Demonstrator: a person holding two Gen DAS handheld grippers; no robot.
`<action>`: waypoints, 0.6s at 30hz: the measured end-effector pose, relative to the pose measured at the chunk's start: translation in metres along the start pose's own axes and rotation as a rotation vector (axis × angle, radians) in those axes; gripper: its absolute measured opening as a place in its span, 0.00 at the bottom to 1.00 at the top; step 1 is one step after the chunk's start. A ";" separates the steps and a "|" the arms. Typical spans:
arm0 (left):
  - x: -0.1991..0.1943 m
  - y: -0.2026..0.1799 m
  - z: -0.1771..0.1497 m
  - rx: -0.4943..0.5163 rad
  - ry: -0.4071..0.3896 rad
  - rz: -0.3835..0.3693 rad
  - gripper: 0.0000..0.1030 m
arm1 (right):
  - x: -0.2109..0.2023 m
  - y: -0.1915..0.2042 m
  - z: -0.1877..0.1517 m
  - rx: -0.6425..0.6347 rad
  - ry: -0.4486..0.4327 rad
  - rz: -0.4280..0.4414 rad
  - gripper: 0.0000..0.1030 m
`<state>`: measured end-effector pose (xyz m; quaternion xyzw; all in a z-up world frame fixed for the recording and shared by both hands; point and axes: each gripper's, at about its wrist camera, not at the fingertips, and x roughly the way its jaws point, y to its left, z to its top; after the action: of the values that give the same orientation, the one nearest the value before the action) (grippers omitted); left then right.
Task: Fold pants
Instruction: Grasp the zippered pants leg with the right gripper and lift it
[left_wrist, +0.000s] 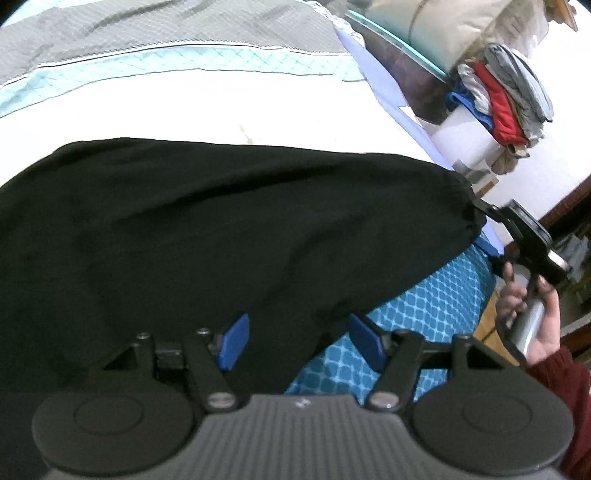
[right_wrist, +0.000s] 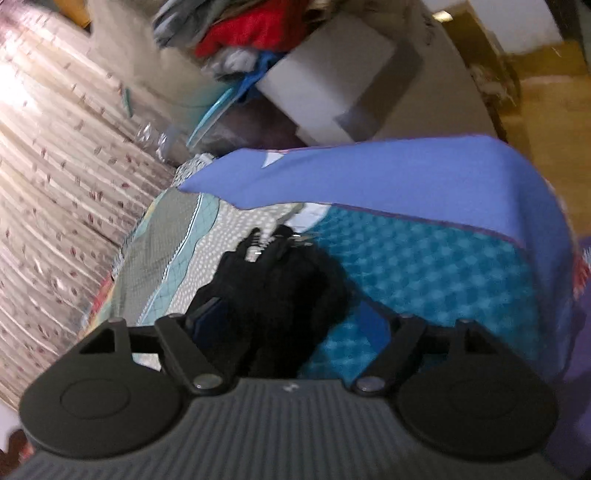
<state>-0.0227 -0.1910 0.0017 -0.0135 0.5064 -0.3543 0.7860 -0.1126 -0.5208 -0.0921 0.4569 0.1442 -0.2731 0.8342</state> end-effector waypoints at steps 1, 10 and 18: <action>-0.003 0.004 0.000 -0.015 -0.004 0.005 0.60 | 0.004 0.005 0.002 -0.017 0.002 -0.016 0.73; -0.040 0.048 -0.006 -0.152 -0.090 0.044 0.60 | -0.018 0.097 -0.010 -0.367 -0.049 0.101 0.08; -0.070 0.091 -0.024 -0.276 -0.150 0.074 0.60 | -0.022 0.207 -0.145 -0.921 0.168 0.350 0.08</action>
<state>-0.0092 -0.0749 0.0102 -0.1292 0.4903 -0.2502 0.8248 -0.0077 -0.3017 -0.0183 0.0790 0.2377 0.0005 0.9681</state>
